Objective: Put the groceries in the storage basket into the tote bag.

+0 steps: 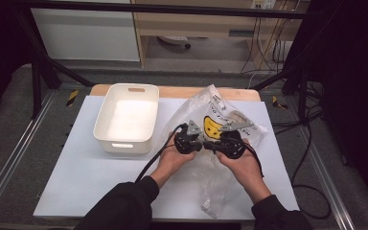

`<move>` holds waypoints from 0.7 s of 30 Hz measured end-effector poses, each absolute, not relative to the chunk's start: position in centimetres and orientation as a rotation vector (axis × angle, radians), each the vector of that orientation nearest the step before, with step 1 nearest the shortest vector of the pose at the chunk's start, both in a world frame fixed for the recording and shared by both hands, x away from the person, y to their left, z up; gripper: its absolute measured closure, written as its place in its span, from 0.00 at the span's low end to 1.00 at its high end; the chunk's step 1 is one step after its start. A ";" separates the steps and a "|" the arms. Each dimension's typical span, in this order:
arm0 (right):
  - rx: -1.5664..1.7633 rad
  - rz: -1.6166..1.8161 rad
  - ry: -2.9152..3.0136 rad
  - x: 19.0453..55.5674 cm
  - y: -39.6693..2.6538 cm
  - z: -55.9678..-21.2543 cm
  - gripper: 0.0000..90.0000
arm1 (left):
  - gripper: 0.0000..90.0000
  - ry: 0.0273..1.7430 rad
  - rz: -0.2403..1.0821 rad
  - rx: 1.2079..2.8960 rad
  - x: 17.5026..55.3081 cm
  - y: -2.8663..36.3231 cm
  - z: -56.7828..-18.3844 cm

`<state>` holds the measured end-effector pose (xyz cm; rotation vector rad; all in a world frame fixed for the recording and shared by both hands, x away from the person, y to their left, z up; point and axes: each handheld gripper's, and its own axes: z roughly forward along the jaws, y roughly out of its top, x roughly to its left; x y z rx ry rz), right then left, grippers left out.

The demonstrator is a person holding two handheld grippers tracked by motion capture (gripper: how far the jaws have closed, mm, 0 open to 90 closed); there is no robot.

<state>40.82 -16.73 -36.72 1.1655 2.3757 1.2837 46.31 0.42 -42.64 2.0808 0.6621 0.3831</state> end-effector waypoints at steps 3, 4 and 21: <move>1.170 1.281 2.376 40.7 -16.9 -36.8 1.00 | 0.79 0.660 0.388 2.079 46.6 0.5 -42.9; 1.169 1.281 2.379 40.7 -16.9 -36.9 1.00 | 0.79 0.661 0.390 2.078 46.6 0.5 -43.0; 1.190 1.266 2.393 40.7 -17.1 -37.9 1.00 | 0.79 0.667 0.418 2.083 47.8 0.3 -44.5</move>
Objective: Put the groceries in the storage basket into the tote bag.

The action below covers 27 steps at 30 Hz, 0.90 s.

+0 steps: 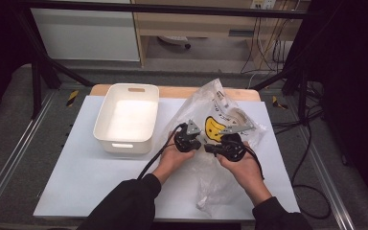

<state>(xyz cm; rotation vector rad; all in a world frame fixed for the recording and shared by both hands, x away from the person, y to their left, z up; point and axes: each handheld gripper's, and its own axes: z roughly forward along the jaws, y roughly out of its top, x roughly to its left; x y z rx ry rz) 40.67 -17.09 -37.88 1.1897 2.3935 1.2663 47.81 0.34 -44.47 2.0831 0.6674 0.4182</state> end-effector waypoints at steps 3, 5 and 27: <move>1.192 1.262 2.396 40.7 -17.2 -38.1 1.00 | 0.79 0.667 0.427 2.087 47.9 0.2 -44.7; 1.203 1.260 2.398 40.6 -17.3 -38.3 1.00 | 0.79 0.664 0.431 2.099 47.9 0.2 -44.9; 1.220 1.246 2.405 40.7 -17.6 -39.1 1.00 | 0.79 0.673 0.456 2.116 48.3 -0.5 -45.6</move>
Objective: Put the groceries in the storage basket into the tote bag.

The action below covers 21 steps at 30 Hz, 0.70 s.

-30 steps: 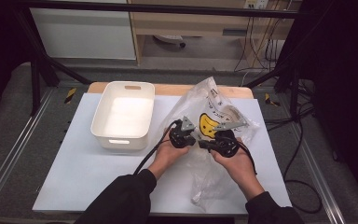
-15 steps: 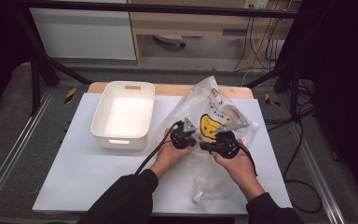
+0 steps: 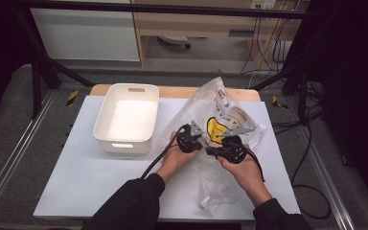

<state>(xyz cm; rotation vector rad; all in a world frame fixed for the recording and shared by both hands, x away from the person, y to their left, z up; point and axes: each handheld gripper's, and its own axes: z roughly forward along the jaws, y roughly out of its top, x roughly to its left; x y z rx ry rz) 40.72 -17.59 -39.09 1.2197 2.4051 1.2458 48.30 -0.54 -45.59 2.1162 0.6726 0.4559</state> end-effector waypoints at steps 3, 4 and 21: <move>1.220 1.244 2.406 40.7 -17.6 -39.1 1.00 | 0.79 0.674 0.457 2.118 48.3 -0.6 -45.6; 1.220 1.243 2.406 40.7 -17.6 -39.1 1.00 | 0.79 0.678 0.455 2.117 48.3 -0.6 -45.6; 1.238 1.245 2.395 40.9 -17.6 -39.3 1.00 | 0.77 0.714 0.439 2.101 48.5 -0.3 -45.3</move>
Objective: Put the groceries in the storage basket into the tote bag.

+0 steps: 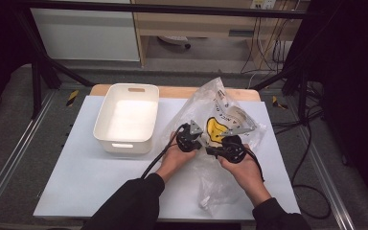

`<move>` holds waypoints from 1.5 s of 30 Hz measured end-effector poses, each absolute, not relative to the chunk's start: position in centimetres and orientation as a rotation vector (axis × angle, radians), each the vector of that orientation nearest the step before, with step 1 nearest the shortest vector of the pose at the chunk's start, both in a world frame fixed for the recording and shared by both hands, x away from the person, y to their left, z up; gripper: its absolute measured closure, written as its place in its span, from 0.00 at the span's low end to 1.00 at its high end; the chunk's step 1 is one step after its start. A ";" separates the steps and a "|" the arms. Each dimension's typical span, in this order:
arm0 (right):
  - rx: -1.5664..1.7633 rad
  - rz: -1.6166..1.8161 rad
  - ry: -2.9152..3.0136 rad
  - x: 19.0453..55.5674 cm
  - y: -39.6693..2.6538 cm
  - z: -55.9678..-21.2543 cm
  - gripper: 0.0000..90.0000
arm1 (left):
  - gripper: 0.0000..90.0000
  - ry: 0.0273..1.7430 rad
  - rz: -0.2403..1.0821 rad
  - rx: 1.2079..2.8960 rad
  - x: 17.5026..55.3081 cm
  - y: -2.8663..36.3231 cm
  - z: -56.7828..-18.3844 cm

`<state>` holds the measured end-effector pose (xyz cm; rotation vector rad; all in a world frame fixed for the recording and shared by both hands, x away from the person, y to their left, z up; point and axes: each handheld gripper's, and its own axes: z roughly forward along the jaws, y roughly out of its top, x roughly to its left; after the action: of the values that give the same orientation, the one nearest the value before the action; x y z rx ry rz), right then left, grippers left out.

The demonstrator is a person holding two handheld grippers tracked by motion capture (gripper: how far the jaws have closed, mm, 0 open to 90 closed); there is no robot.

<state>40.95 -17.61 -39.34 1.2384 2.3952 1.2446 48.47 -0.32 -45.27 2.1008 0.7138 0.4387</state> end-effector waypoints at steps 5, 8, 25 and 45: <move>1.240 1.249 2.387 41.1 -17.7 -39.4 1.00 | 0.65 0.702 0.464 2.098 48.1 -0.4 -44.8; 1.244 1.251 2.384 41.1 -17.7 -39.4 1.00 | 0.58 0.711 0.445 2.110 47.9 -0.4 -44.8; 1.256 1.257 2.357 41.4 -17.8 -38.9 1.00 | 0.31 0.717 0.452 2.105 45.2 2.5 -43.6; 1.259 1.250 2.345 41.8 -17.6 -38.9 1.00 | 0.29 0.704 0.433 2.009 41.2 6.8 -42.1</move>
<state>41.82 -17.64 -38.90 1.2586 2.3447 1.2495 41.19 6.85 -42.12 2.0085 0.7037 0.4330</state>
